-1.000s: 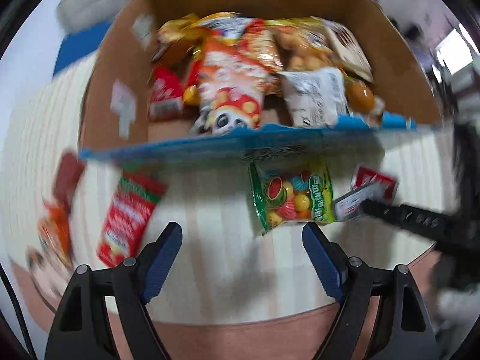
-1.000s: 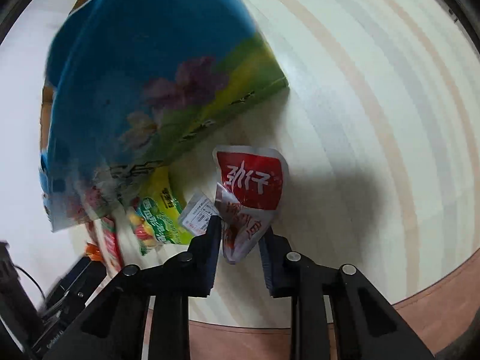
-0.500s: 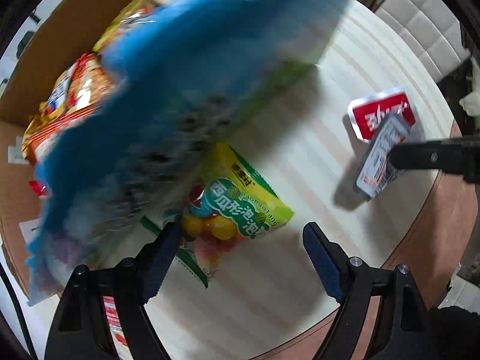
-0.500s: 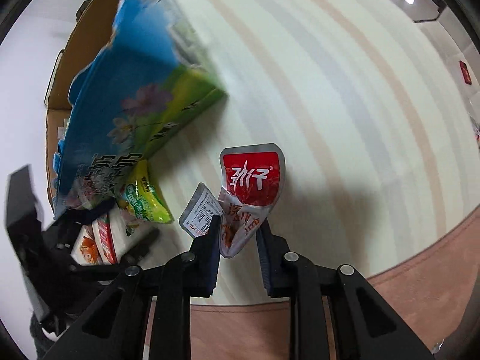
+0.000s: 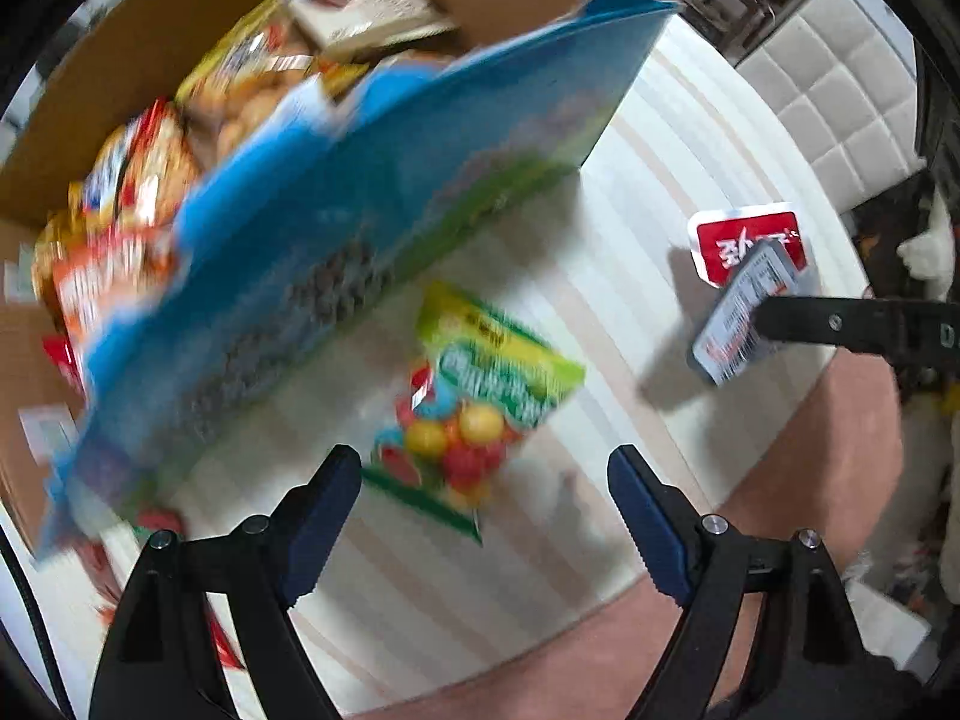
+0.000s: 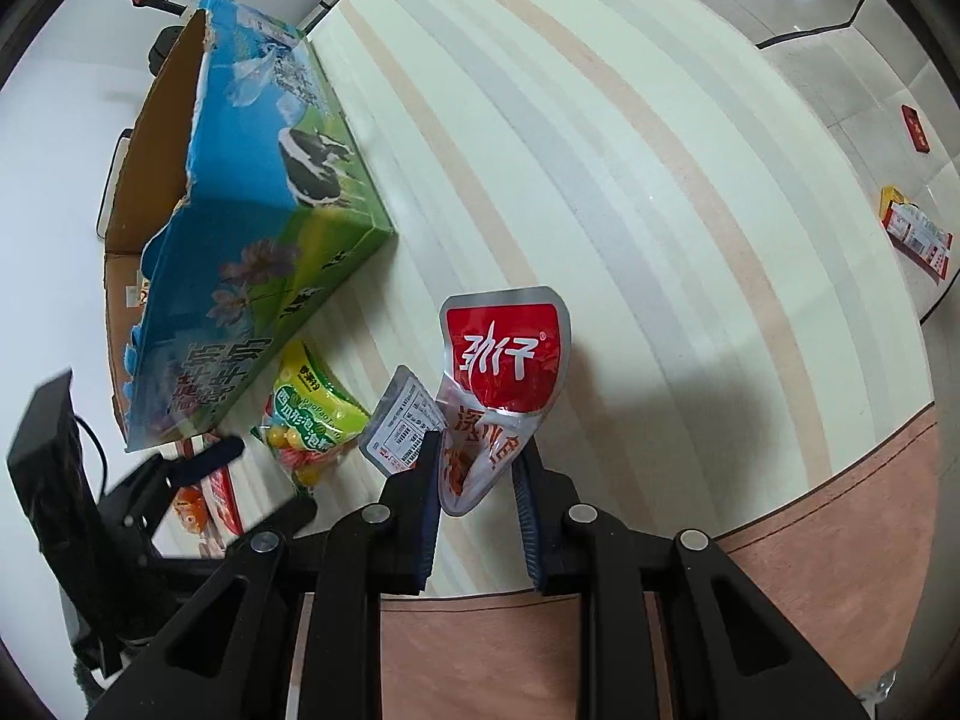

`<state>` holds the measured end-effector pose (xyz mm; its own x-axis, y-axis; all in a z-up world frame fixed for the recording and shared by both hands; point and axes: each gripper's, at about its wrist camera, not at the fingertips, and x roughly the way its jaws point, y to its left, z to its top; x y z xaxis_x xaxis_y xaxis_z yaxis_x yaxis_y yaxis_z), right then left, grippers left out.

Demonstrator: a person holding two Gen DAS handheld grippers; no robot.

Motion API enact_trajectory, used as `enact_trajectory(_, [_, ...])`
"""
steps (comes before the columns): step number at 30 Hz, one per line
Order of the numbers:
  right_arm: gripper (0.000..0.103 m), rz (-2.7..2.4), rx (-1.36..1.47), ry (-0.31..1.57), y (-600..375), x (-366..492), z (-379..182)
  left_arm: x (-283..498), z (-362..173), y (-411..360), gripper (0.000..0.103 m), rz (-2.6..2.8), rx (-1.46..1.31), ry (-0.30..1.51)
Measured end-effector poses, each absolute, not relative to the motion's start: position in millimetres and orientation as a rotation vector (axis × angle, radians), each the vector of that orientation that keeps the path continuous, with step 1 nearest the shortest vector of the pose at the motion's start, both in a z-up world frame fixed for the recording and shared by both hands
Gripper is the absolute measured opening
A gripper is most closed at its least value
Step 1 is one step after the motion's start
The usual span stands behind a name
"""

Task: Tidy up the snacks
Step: 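Grasp green watermelon candy bag with left tool while right tool holds red-white pouch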

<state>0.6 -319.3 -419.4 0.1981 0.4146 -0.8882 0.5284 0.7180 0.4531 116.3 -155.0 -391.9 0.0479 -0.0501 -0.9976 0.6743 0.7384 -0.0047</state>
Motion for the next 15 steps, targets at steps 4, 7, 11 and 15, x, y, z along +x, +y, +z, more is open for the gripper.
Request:
enact_trajectory(4, [0.025,-0.087,0.851,1.423,-327,-5,-420,118,-415,-187,0.084,-0.592,0.735,1.425])
enact_trajectory(7, [0.025,-0.084,0.852,1.424,-336,-9,-417,119,-432,-199,0.084,-0.582,0.801,1.452])
enact_trajectory(11, [0.025,-0.072,0.845,1.429,-332,-7,-417,121,-436,-212,0.082,-0.587,0.806,1.453])
enact_trajectory(15, [0.025,-0.065,0.842,1.434,-331,-6,-419,131,-432,-210,0.071,-0.573,0.752,1.463])
